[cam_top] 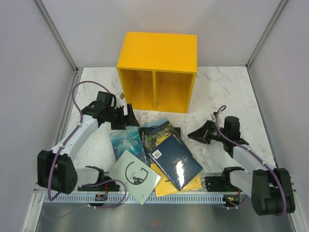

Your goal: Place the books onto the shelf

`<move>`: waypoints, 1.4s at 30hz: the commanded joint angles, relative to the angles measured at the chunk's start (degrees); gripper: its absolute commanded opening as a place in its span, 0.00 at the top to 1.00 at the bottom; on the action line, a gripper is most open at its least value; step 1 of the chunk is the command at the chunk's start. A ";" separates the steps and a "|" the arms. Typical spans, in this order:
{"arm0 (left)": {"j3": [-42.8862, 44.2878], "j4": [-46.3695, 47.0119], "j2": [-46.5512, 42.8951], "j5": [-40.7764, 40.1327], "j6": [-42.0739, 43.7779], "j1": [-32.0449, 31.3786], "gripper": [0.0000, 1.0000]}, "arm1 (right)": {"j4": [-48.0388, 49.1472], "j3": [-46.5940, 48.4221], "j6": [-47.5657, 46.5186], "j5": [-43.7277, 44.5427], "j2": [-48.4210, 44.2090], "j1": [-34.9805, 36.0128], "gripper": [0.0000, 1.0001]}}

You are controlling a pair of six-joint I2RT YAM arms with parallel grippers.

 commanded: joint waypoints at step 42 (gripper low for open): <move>0.95 10.52 19.79 11.81 -4.14 -19.64 0.08 | -16.10 22.07 -20.08 10.69 23.18 18.40 0.05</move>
